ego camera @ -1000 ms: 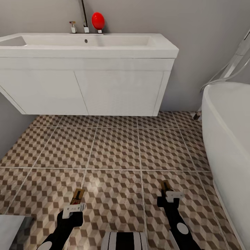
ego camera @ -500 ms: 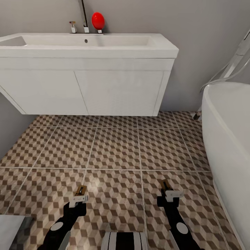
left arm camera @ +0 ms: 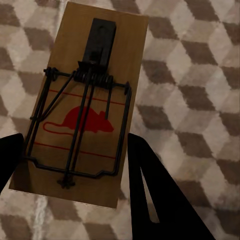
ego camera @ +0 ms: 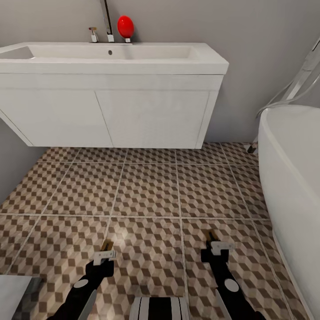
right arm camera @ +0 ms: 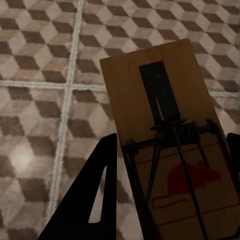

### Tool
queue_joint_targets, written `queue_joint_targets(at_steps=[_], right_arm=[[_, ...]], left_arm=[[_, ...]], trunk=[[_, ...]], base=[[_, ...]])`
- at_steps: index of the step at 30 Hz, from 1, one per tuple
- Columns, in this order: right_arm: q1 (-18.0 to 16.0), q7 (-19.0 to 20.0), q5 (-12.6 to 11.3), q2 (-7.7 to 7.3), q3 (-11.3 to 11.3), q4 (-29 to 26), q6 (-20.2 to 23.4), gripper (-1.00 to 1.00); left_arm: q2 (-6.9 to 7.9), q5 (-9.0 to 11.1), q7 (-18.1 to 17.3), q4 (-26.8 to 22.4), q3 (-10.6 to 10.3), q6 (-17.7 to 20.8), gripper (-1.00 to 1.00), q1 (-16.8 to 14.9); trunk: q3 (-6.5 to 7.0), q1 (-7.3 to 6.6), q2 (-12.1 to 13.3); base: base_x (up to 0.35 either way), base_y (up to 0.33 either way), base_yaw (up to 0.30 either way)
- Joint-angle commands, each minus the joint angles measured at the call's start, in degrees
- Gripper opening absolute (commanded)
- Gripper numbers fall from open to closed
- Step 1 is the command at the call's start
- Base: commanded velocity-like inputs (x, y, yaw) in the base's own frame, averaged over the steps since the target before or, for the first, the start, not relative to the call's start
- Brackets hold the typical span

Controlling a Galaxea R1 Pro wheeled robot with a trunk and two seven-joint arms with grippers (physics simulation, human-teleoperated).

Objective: Take the four mousetraps from the cabinet in the bathroom and place them on the bathroom floor. Make sure all four end up on the same floor surface, and ensure that at least two of them are either under or directly next to the same bathroom sink.

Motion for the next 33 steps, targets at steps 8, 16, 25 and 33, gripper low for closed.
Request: queue_joint_targets(at_steps=[8, 16, 25, 33], right_arm=[[-2.45, -0.18, -0.04, 0.00, 0.10, 0.12, 3.72, -1.00], [-3.03, -0.05, -0.12, -0.07, 0.17, 1.21, 2.98, -1.00], [-3.07, -0.03, -0.13, -0.11, 0.34, 1.35, -5.26, -1.00], [-3.07, -0.03, 0.00, -0.15, 0.28, 1.33, -5.81, -1.00]], left_arm=[[0.16, 0.38, 0.56, -1.64, -0.26, 0.11, -1.00, -0.06], [0.63, 0.38, 0.48, -1.94, -0.41, 0.03, -1.00, -0.09], [1.03, 0.38, 0.46, -4.58, -0.51, 0.10, -1.00, -0.08], [1.06, 0.40, 0.47, -5.88, -0.52, 0.12, -1.00, -0.09]], trunk=[[-0.04, -0.01, -0.01], [-0.04, -0.01, -0.01], [-0.04, -0.01, -0.01], [-0.04, -0.01, -0.01]], base=[[0.000, 0.000, 0.000], [0.000, 0.000, 0.000], [0.000, 0.000, 0.000], [0.000, 0.000, 0.000]])
